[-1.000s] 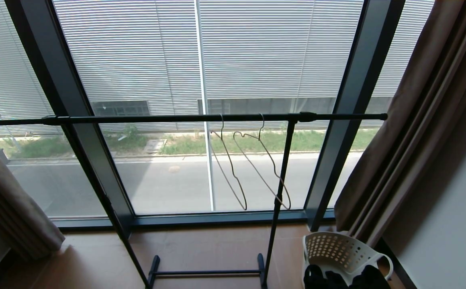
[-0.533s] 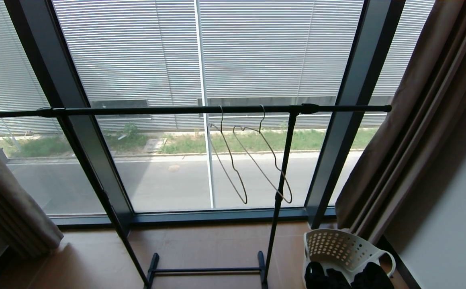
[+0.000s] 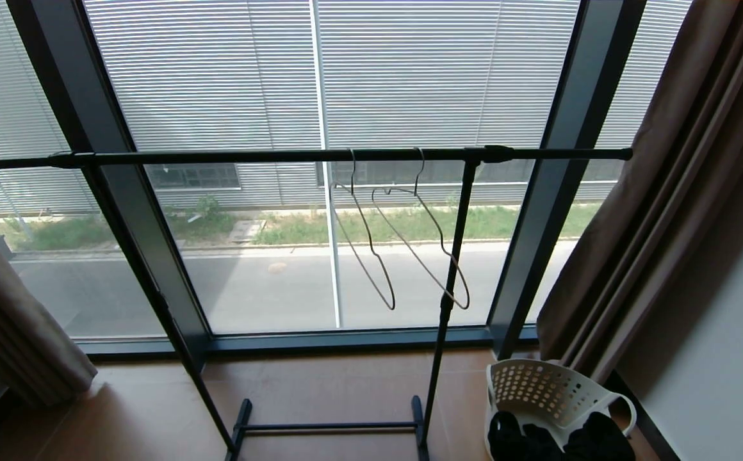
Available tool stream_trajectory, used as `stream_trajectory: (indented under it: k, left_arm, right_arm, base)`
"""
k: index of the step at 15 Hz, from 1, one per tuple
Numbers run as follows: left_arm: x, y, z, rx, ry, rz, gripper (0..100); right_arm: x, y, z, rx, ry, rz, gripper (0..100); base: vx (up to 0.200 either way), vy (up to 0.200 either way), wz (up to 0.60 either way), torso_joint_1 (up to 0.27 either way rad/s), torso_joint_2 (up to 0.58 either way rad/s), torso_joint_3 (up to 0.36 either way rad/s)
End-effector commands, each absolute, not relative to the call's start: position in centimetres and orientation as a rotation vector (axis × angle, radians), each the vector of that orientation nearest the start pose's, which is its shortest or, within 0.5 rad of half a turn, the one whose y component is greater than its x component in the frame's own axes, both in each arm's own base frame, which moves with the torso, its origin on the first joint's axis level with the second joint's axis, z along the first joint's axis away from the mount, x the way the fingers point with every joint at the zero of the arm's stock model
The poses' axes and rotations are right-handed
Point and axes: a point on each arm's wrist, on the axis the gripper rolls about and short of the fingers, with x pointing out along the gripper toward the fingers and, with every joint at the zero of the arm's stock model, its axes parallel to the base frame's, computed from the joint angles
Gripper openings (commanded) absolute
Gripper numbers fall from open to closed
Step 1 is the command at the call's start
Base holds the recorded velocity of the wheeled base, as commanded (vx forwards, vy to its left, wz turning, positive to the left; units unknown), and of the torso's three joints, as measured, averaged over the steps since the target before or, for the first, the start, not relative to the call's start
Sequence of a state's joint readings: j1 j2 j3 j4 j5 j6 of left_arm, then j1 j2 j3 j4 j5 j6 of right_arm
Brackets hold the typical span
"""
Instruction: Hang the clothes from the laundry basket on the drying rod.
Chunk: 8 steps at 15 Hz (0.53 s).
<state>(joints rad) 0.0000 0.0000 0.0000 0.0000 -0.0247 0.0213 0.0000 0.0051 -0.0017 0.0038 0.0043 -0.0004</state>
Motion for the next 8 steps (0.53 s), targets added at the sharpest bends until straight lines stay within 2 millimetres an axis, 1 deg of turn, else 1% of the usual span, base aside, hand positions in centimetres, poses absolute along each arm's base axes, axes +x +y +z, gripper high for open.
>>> stream_trajectory:
  k: [1,8]
  left_arm:
    - [-2.27,-0.06,7.55,0.021,0.001,-0.025,100]
    - [-2.27,-0.06,7.55,0.021,0.001,-0.025,100]
  right_arm:
    - [-2.26,0.01,7.55,0.0,0.008,0.005,100]
    - [-2.26,0.01,7.55,-0.002,0.008,0.005,100]
  base:
    - [0.0,0.0,0.0,-0.149,0.35,0.207]
    - [0.0,0.0,0.0,-0.152,0.37,0.221]
